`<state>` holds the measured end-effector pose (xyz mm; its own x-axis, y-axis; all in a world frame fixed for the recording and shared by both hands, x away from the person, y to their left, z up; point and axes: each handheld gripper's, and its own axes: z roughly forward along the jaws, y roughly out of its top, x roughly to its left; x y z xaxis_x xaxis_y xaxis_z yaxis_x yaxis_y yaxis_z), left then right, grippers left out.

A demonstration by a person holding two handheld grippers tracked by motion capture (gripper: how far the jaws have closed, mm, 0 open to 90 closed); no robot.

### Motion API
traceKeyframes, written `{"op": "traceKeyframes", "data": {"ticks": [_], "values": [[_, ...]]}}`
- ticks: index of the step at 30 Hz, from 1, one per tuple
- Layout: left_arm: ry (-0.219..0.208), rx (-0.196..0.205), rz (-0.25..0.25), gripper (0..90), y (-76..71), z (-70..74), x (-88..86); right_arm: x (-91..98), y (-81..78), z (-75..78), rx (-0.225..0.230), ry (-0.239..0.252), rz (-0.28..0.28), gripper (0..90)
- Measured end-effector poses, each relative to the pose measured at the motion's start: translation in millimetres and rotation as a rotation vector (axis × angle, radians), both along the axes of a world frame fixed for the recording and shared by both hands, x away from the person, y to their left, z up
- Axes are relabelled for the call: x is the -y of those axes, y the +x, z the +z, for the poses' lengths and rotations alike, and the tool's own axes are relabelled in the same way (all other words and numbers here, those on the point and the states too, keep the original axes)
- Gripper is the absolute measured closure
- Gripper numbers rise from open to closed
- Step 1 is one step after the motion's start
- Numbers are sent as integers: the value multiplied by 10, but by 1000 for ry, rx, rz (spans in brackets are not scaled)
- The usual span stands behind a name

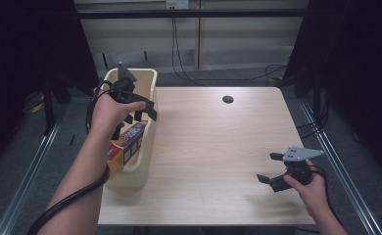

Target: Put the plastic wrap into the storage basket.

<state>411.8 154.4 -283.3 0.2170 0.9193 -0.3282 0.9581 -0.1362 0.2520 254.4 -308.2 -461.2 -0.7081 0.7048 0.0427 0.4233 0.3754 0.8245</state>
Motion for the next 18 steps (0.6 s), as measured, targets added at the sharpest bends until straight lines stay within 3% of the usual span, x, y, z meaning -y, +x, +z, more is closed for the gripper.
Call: {"op": "traceKeyframes", "data": {"ticks": [18], "values": [[-28,35,-111,155,-70,-86,512,-20,-5,8,1,0,11,27]]}}
